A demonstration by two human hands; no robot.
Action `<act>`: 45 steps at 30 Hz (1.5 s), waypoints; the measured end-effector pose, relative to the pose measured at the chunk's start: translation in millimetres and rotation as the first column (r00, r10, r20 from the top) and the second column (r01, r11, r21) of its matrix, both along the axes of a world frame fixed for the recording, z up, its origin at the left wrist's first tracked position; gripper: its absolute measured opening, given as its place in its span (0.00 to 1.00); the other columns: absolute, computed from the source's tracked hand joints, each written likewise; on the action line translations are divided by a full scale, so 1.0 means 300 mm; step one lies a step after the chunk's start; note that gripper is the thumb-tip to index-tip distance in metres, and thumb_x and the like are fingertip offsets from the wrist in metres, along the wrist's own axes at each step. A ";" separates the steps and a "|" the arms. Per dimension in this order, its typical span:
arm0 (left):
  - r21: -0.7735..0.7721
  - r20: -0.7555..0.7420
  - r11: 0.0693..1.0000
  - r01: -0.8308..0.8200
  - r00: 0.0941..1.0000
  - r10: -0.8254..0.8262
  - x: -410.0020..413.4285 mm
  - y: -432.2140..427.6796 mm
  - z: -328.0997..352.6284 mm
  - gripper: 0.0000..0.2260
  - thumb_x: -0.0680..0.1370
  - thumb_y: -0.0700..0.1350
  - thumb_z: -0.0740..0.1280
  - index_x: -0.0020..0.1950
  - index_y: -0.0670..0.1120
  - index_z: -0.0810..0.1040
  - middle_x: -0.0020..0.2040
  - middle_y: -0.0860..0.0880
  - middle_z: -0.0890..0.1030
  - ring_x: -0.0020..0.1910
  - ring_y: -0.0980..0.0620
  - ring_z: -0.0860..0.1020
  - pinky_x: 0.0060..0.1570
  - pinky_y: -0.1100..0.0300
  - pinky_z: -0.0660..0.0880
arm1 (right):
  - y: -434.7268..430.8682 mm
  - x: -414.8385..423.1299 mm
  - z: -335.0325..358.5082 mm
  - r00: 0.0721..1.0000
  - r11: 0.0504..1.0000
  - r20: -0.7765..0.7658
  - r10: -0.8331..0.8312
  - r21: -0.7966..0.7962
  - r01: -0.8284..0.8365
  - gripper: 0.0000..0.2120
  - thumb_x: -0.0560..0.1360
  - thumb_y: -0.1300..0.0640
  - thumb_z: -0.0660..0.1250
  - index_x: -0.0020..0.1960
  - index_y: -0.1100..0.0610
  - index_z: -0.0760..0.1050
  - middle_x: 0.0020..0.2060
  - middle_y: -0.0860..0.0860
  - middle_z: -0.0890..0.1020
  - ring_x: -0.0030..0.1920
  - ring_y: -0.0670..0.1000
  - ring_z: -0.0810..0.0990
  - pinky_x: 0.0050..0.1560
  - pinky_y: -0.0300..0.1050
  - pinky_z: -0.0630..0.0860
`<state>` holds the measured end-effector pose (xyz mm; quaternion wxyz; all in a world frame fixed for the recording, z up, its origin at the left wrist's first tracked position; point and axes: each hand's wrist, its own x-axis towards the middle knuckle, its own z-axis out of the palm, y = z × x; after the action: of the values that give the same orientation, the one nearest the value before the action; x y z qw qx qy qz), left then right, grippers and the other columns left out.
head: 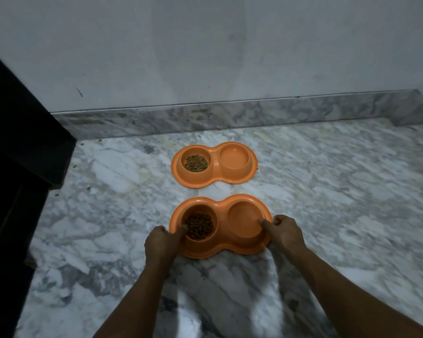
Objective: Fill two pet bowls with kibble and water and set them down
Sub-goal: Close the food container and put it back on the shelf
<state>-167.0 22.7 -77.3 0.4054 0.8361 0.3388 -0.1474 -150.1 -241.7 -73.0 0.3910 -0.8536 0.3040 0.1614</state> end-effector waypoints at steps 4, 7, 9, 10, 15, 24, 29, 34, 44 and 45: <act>0.025 -0.011 0.999 0.022 1.000 -0.022 -0.004 -0.005 0.134 0.29 0.74 0.54 0.72 0.67 0.36 0.73 0.62 0.37 0.78 0.62 0.39 0.75 0.52 0.55 0.70 | 0.019 -0.014 0.124 0.994 0.994 -0.065 0.082 -0.063 -0.086 0.23 0.78 0.46 0.66 0.63 0.64 0.75 0.60 0.61 0.80 0.60 0.61 0.78 0.57 0.49 0.72; 0.026 0.006 0.998 0.059 0.998 -0.059 -0.026 -0.007 0.345 0.34 0.74 0.55 0.72 0.72 0.38 0.68 0.67 0.36 0.74 0.67 0.40 0.72 0.60 0.52 0.71 | 0.049 -0.034 0.319 0.989 0.990 -0.076 0.127 -0.054 -0.131 0.27 0.80 0.48 0.64 0.69 0.68 0.69 0.67 0.62 0.76 0.66 0.61 0.75 0.62 0.51 0.71; 0.037 0.003 0.996 0.083 0.997 -0.083 -0.051 -0.012 0.547 0.34 0.74 0.56 0.71 0.73 0.39 0.67 0.68 0.36 0.72 0.68 0.41 0.71 0.62 0.52 0.70 | 0.082 -0.045 0.498 0.982 0.983 -0.082 0.171 -0.057 -0.176 0.29 0.80 0.48 0.63 0.72 0.66 0.67 0.69 0.62 0.73 0.69 0.60 0.73 0.66 0.51 0.69; 0.039 0.002 0.995 0.091 0.996 -0.091 -0.060 -0.014 0.664 0.33 0.74 0.56 0.70 0.73 0.40 0.66 0.69 0.37 0.71 0.68 0.41 0.71 0.62 0.53 0.70 | 0.098 -0.047 0.602 0.978 0.978 -0.078 0.193 -0.061 -0.198 0.28 0.80 0.47 0.63 0.73 0.65 0.66 0.70 0.62 0.73 0.70 0.60 0.72 0.67 0.51 0.68; 0.105 0.084 0.988 0.111 0.989 -0.120 -0.057 0.018 1.346 0.31 0.77 0.55 0.68 0.75 0.43 0.64 0.72 0.40 0.66 0.67 0.43 0.71 0.61 0.53 0.70 | 0.203 -0.029 1.261 0.943 0.936 0.001 0.334 -0.118 -0.331 0.26 0.81 0.46 0.61 0.73 0.61 0.67 0.69 0.59 0.72 0.71 0.57 0.69 0.68 0.47 0.65; 0.502 0.280 0.856 0.124 0.913 -0.296 -0.057 0.183 2.568 0.29 0.79 0.55 0.63 0.75 0.42 0.61 0.70 0.39 0.65 0.68 0.40 0.68 0.66 0.50 0.67 | 0.437 0.030 2.512 0.735 0.789 0.293 0.611 -0.306 -0.533 0.28 0.83 0.44 0.56 0.76 0.61 0.62 0.73 0.58 0.68 0.74 0.58 0.65 0.72 0.48 0.62; 0.605 0.381 0.795 -0.041 0.892 -0.244 -0.111 0.232 2.996 0.28 0.78 0.55 0.63 0.73 0.43 0.64 0.69 0.38 0.67 0.67 0.38 0.69 0.66 0.47 0.68 | 0.561 0.022 2.931 0.527 0.673 0.422 0.738 -0.396 -0.625 0.30 0.83 0.44 0.54 0.78 0.60 0.57 0.76 0.57 0.64 0.76 0.57 0.61 0.74 0.50 0.59; 0.702 0.449 0.657 -0.275 0.887 -0.108 -0.307 0.350 3.261 0.25 0.78 0.55 0.62 0.71 0.44 0.67 0.68 0.40 0.69 0.65 0.39 0.71 0.64 0.48 0.68 | 0.725 -0.040 3.183 0.282 0.537 0.506 0.815 -0.475 -0.697 0.28 0.83 0.44 0.54 0.76 0.61 0.60 0.73 0.57 0.67 0.73 0.58 0.64 0.72 0.51 0.63; 0.740 0.424 0.448 -0.501 0.865 0.268 -0.889 0.678 3.402 0.22 0.80 0.56 0.58 0.70 0.46 0.65 0.68 0.42 0.68 0.67 0.41 0.69 0.67 0.40 0.64 | 1.228 -0.366 3.298 -0.100 0.261 0.522 0.847 -0.572 -0.778 0.25 0.81 0.42 0.56 0.70 0.59 0.66 0.68 0.57 0.72 0.68 0.60 0.69 0.68 0.54 0.68; 0.734 0.427 0.432 -0.524 0.851 0.306 -0.954 0.736 3.405 0.22 0.80 0.56 0.58 0.70 0.45 0.65 0.68 0.42 0.67 0.67 0.40 0.68 0.67 0.40 0.64 | 1.307 -0.418 3.301 -0.141 0.223 0.513 0.847 -0.583 -0.782 0.26 0.81 0.42 0.56 0.71 0.58 0.66 0.70 0.57 0.70 0.69 0.60 0.68 0.68 0.55 0.68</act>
<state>-453.1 243.3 944.1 0.0209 0.8255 0.5135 0.2334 -275.6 150.3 917.4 0.2531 -0.8316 -0.4936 -0.0281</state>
